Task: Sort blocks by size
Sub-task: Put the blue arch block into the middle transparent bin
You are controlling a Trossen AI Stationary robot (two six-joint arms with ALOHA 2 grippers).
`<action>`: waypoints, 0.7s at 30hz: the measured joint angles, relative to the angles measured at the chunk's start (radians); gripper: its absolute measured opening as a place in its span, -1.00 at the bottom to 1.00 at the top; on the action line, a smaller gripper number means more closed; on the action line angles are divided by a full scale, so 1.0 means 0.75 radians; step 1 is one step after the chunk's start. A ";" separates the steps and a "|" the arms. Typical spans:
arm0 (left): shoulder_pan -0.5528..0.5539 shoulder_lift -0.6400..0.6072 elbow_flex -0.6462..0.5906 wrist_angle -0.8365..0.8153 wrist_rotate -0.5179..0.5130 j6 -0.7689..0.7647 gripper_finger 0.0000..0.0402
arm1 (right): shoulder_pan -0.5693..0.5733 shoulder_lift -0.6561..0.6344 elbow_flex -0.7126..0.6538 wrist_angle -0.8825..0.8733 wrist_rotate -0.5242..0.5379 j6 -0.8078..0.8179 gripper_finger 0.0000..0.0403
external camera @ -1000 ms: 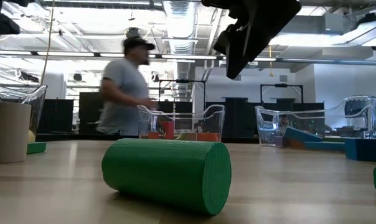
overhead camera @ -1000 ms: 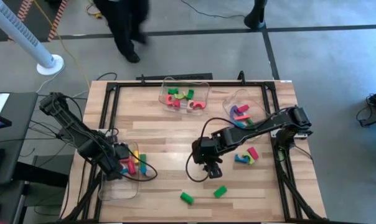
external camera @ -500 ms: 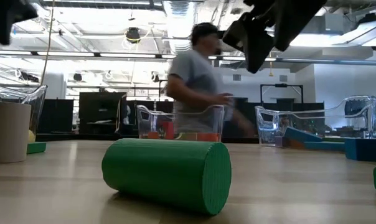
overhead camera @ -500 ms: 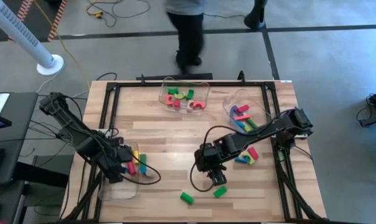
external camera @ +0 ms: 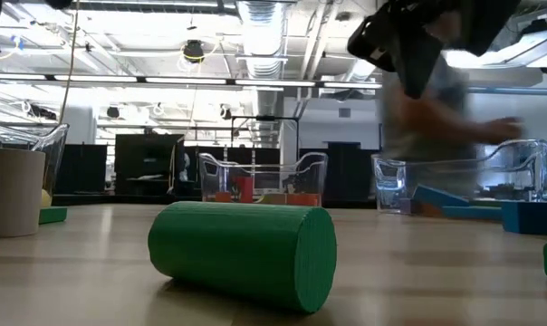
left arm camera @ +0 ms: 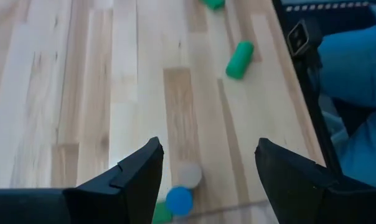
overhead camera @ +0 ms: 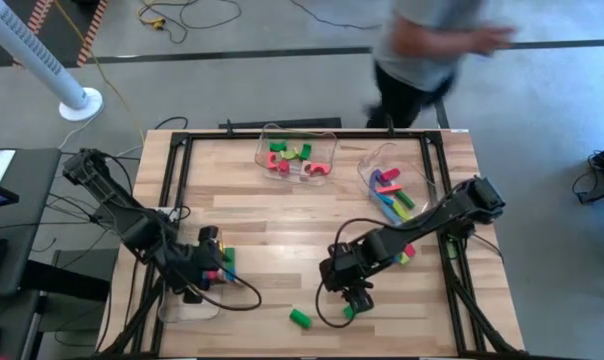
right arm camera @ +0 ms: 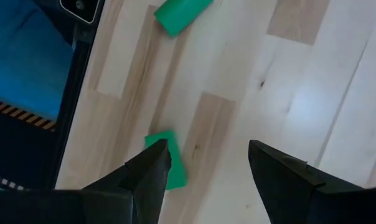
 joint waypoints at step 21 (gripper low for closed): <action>0.105 0.333 0.001 0.509 0.095 0.453 0.22 | 0.154 0.000 0.001 -0.032 0.037 0.199 0.23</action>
